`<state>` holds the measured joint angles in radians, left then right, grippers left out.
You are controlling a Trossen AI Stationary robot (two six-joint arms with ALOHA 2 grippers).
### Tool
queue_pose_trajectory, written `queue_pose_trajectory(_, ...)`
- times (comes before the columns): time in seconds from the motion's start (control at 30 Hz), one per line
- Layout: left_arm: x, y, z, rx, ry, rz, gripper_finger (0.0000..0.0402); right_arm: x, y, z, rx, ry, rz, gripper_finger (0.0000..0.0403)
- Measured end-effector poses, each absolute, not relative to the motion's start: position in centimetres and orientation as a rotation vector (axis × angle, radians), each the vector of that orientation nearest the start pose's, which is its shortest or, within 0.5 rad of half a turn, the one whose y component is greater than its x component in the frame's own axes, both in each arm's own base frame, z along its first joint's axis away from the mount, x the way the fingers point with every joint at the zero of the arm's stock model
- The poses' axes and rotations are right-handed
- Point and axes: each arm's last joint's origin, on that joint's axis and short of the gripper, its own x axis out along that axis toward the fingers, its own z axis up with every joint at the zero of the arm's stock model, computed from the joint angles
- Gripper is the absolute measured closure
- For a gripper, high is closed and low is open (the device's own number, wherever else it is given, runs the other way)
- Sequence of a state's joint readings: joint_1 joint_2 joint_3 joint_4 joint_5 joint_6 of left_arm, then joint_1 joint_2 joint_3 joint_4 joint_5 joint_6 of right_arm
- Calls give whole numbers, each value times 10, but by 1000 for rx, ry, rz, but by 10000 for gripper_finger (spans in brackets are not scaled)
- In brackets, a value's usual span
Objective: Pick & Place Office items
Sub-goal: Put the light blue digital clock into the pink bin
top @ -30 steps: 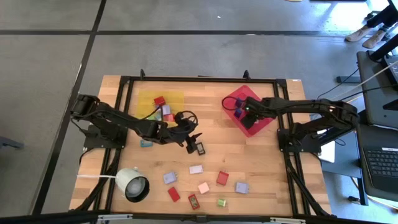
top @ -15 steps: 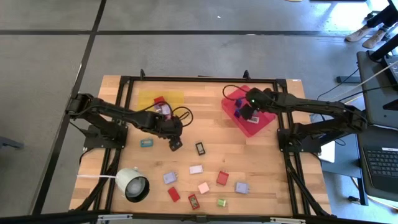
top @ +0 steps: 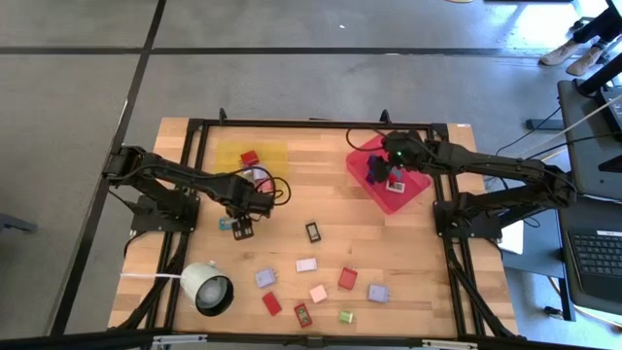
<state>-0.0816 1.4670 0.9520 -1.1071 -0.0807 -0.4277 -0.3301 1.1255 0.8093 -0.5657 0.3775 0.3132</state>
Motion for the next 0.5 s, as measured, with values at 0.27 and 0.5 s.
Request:
queue_pose_trajectory(0.27,229,-26,201,-165,1587,316,150,204,-76,249,243,793,-771,139)
queue_pose_trajectory(0.5,221,-40,194,-103,1622,275,150,206,-73,249,236,794,-756,139)
